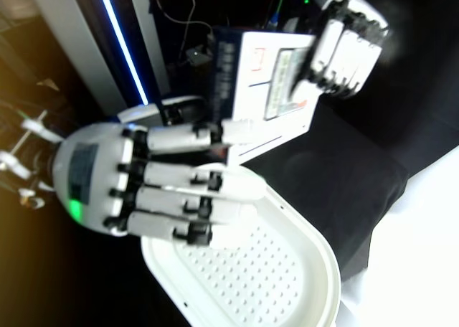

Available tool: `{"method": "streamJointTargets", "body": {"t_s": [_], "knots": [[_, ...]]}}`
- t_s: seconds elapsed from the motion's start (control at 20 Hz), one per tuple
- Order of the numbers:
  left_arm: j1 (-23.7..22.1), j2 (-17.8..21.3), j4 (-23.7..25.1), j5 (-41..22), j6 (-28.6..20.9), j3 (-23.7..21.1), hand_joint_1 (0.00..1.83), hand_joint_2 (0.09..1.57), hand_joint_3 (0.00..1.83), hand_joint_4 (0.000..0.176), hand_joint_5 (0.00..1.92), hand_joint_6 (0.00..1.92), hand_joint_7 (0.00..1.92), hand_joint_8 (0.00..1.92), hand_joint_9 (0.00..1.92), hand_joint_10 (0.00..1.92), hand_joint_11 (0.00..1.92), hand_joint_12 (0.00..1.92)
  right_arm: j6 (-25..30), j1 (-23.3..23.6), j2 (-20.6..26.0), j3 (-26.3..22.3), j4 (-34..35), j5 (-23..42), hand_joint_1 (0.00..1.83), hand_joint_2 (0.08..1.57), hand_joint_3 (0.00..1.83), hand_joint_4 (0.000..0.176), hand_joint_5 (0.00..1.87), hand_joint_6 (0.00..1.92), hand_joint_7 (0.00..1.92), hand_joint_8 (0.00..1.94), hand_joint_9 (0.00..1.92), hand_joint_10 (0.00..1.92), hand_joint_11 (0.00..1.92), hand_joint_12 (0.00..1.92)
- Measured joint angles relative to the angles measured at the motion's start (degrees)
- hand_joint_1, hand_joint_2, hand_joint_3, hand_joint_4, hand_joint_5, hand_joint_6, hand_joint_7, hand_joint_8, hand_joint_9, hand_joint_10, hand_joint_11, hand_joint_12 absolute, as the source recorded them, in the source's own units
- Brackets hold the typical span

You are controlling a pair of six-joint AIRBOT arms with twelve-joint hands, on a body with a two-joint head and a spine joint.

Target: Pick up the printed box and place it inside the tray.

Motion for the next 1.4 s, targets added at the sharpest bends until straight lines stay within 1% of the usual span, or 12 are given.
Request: {"method": "streamJointTargets", "body": {"t_s": [0.15,0.4,0.5,0.6,0.65,0.7,0.8,1.0,1.1,1.2,1.25,1.4], "knots": [[0.0,-1.3,-0.3,0.1,0.0,0.9,1.19,1.04,0.00,0.000,1.14,0.71,1.29,1.63,1.37,1.89,1.39,1.92,0.1,0.8,-1.9,0.6,-0.6,-0.2,0.66,0.62,0.00,0.176,0.09,0.00,0.16,0.00,0.11,0.00,0.00,0.70],[0.0,-3.1,-0.2,0.5,0.0,1.4,1.20,1.03,0.00,0.000,1.17,0.67,1.30,0.93,1.29,1.41,1.15,1.77,1.3,1.9,-3.2,1.3,-0.5,-0.5,0.70,0.64,0.00,0.176,0.12,0.01,0.21,0.00,0.11,0.00,0.00,0.45],[0.0,-3.1,-0.5,0.4,0.0,1.4,1.20,1.03,0.00,0.000,1.16,0.69,1.32,0.67,1.27,1.15,1.05,1.59,2.4,2.5,-3.5,1.9,-0.5,-0.4,0.86,0.83,0.02,0.176,0.43,0.00,0.43,0.00,0.34,0.03,0.04,1.16],[0.0,-3.3,-1.1,0.4,0.4,1.5,1.20,1.03,0.00,0.000,1.18,0.66,1.39,0.52,1.31,1.08,1.06,1.56,3.2,2.9,-3.8,2.0,-1.2,0.4,1.04,1.02,0.02,0.176,1.03,0.61,1.08,0.11,1.11,0.23,0.86,0.99],[0.1,-3.3,-1.2,0.5,0.8,1.7,1.20,1.03,0.00,0.000,1.18,0.65,1.40,0.43,1.30,0.96,1.04,1.47,3.8,3.0,-4.1,2.0,-1.8,0.6,1.25,1.00,0.00,0.000,1.22,0.49,1.28,0.34,1.37,0.32,1.08,1.02],[0.2,-3.3,-0.7,0.6,1.2,1.8,1.20,1.03,0.00,0.000,1.18,0.66,1.41,0.36,1.30,0.88,1.03,1.41,4.1,3.1,-4.2,2.0,-2.2,0.6,1.28,1.00,0.00,0.000,1.30,0.30,1.29,0.58,1.45,0.36,1.13,1.08],[0.3,-3.2,-0.8,1.0,1.6,1.8,1.20,1.04,0.00,0.000,1.15,0.69,1.27,1.82,1.44,1.89,1.47,1.91,4.1,3.1,-4.2,1.9,-3.0,0.3,1.27,1.03,0.00,0.000,1.13,0.65,1.25,0.68,1.36,0.46,1.09,1.12],[0.3,-3.2,-1.2,-0.5,0.3,1.8,1.18,1.08,0.00,0.000,1.05,0.86,1.15,1.86,1.35,1.92,1.39,1.92,4.3,3.1,-4.2,1.9,-2.0,0.5,1.27,1.04,0.00,0.000,1.08,0.70,1.23,0.74,1.33,0.56,1.10,1.14],[0.8,-3.2,-1.2,-0.6,-0.9,1.9,1.09,1.22,0.00,0.000,0.80,1.22,0.71,0.84,0.69,1.02,0.53,1.55,4.1,3.1,-4.2,1.9,-2.1,0.5,1.28,1.04,0.00,0.000,1.07,0.72,1.26,0.70,1.33,0.60,1.10,1.16],[1.4,-3.3,-0.4,0.2,-4.0,2.8,0.26,1.05,0.00,0.007,0.14,0.14,0.24,0.07,0.21,0.14,0.02,0.79,3.6,3.1,-4.2,1.9,-2.5,0.4,1.28,1.04,0.00,0.000,1.05,0.74,1.25,0.70,1.32,0.59,1.10,1.15],[1.7,-3.3,-0.6,-0.3,-5.8,3.0,0.12,0.95,0.00,0.105,0.03,0.03,0.05,0.01,0.04,0.03,0.00,0.21,3.1,3.1,-4.2,1.9,-2.2,0.2,1.28,1.04,0.00,0.000,1.05,0.76,1.25,0.69,1.32,0.59,1.10,1.14],[1.9,-3.3,-0.6,-2.1,-6.6,3.1,0.09,0.94,0.00,0.175,0.00,0.00,0.00,0.00,0.00,0.00,0.00,0.00,3.0,3.1,-3.5,1.9,-2.4,-0.5,1.27,1.04,0.00,0.000,1.02,0.83,1.27,0.63,1.33,0.59,1.10,1.17]]}}
